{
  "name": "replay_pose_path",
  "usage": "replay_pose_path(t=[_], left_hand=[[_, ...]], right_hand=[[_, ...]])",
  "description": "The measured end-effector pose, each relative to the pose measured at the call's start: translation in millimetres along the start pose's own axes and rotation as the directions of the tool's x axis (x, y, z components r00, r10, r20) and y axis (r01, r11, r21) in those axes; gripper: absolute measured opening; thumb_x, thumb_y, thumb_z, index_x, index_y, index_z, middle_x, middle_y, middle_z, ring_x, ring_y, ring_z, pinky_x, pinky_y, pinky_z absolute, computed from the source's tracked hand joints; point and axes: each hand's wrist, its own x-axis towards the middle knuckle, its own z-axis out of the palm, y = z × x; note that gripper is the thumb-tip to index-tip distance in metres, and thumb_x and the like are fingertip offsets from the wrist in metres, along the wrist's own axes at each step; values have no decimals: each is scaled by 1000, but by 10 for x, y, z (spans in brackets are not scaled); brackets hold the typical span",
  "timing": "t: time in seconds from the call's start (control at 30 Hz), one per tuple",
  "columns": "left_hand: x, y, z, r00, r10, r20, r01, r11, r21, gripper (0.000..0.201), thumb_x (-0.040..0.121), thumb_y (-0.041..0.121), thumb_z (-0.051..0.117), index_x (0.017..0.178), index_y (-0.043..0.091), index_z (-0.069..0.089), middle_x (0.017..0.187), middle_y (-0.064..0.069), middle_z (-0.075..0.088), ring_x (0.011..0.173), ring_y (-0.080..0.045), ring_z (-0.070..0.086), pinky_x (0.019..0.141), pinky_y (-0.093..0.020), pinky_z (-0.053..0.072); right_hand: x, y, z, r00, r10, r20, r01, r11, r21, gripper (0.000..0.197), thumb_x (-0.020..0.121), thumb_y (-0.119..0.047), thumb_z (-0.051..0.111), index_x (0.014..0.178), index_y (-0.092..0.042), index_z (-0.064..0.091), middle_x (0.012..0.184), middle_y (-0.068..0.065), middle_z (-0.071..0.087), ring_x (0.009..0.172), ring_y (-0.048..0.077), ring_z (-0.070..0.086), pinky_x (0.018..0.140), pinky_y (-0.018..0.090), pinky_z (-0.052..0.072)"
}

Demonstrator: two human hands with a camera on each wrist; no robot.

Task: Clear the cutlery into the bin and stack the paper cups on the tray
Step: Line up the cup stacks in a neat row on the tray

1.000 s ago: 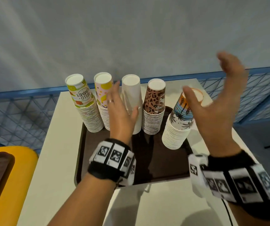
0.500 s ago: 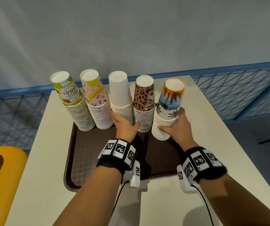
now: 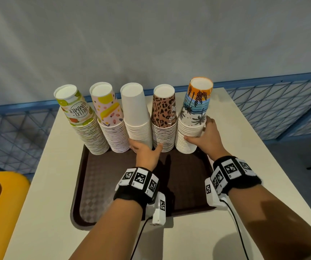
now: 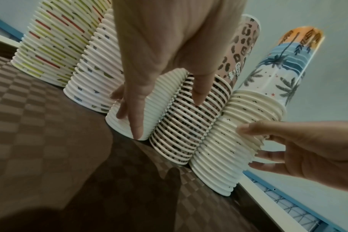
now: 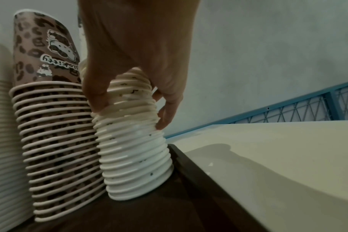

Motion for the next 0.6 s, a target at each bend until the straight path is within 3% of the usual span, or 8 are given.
replay_pose_path(t=[0.1,0.17,0.27,0.37,0.5,0.6], left_hand=[[41,10,3,1000,14,-7,-14,1000,-6,104,81,16,68,143,-1,-14,154,-26,6,143,-35,20,116,-43,27],[61,2,2,1000,8,-20,-8,1000,-9,101,82,16,67,143,-2,-11,154,-24,10,140,-33,26,114,-39,29],[75,-23,16,999,-37,-13,38,999,19,83,84,17,65,136,-6,5,147,-24,26,131,-32,38,98,-27,34],[72,-16,44,996,-86,25,85,995,61,76,86,20,63,132,-9,10,139,-25,35,126,-31,43,87,-24,32],[101,23,23,994,-111,14,111,992,53,86,85,21,64,137,-10,3,145,-25,26,133,-32,35,100,-31,35],[146,-6,-6,995,-95,12,95,994,49,88,84,22,65,137,-10,3,146,-26,26,134,-33,35,104,-33,34]], right_hand=[[36,-3,3,1000,-1,23,2,1000,-20,83,60,-12,84,131,-6,40,130,17,44,125,31,44,106,38,37],[55,-2,3,1000,-1,28,1,1000,11,84,61,-12,84,132,-7,39,132,17,43,124,31,46,105,36,37],[98,13,-13,998,10,64,-13,999,36,88,61,-14,85,134,-10,37,133,16,43,126,30,44,107,37,37],[137,53,-9,990,31,137,-23,998,-57,94,56,-15,88,134,-7,36,135,16,47,128,32,42,107,44,37],[154,90,41,986,56,155,-38,992,-122,88,58,-11,86,131,-3,39,133,17,53,122,33,51,96,36,41],[170,102,70,992,45,119,-35,996,-82,87,58,-9,85,132,-4,39,132,17,54,120,34,52,98,41,43]])
